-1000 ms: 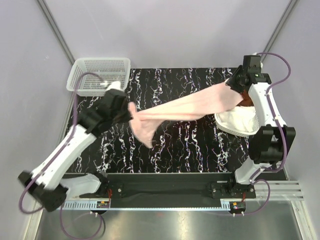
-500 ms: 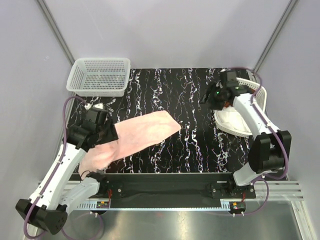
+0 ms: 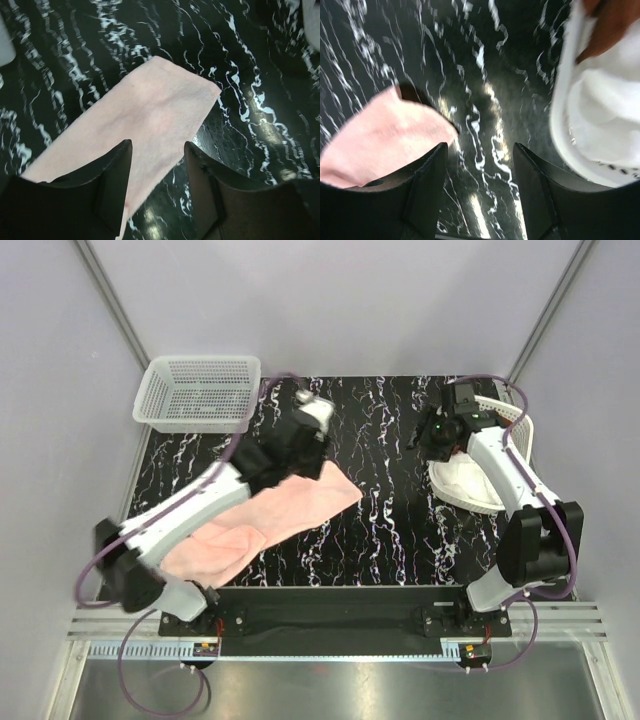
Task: Fold and stack the towels
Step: Flatten out the crumpled towel
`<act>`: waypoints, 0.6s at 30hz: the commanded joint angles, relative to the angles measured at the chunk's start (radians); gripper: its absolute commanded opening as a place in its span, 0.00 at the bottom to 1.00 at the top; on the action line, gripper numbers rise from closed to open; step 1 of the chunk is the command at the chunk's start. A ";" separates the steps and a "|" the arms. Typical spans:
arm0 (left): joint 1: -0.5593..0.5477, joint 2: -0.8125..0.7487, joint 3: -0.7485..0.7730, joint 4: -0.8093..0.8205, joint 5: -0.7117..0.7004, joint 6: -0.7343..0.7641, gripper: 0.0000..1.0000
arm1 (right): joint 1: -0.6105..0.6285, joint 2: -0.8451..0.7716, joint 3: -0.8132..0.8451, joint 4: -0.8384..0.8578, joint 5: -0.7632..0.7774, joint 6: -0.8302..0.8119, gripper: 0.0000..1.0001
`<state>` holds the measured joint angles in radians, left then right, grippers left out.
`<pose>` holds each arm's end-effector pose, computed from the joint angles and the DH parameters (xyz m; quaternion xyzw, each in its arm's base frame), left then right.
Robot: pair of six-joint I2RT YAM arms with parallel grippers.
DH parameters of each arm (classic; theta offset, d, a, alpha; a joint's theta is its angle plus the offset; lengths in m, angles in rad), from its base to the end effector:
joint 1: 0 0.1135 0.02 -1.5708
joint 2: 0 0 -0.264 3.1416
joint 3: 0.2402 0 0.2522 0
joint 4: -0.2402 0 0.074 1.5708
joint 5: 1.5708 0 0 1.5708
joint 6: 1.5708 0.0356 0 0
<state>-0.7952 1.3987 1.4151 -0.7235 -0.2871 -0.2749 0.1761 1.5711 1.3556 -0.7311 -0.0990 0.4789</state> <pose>0.2179 -0.2078 0.3674 0.1734 0.8840 -0.0995 0.4226 0.3303 0.0624 0.2949 0.1283 0.9419 0.1432 0.2752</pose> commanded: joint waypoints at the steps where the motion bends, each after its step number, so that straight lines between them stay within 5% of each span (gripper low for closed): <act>1: -0.105 0.198 0.024 0.221 -0.076 0.181 0.49 | -0.099 -0.046 0.088 0.007 -0.034 0.024 0.62; 9: -0.160 0.552 0.163 0.295 -0.008 0.259 0.40 | -0.224 -0.163 0.109 0.010 -0.071 0.027 0.62; 18: -0.162 0.735 0.238 0.315 0.022 0.253 0.40 | -0.239 -0.209 0.063 0.022 -0.088 0.006 0.63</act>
<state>-0.9577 2.1063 1.6020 -0.4667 -0.2893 -0.0399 -0.0589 1.3903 1.4200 -0.7292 -0.1608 0.5014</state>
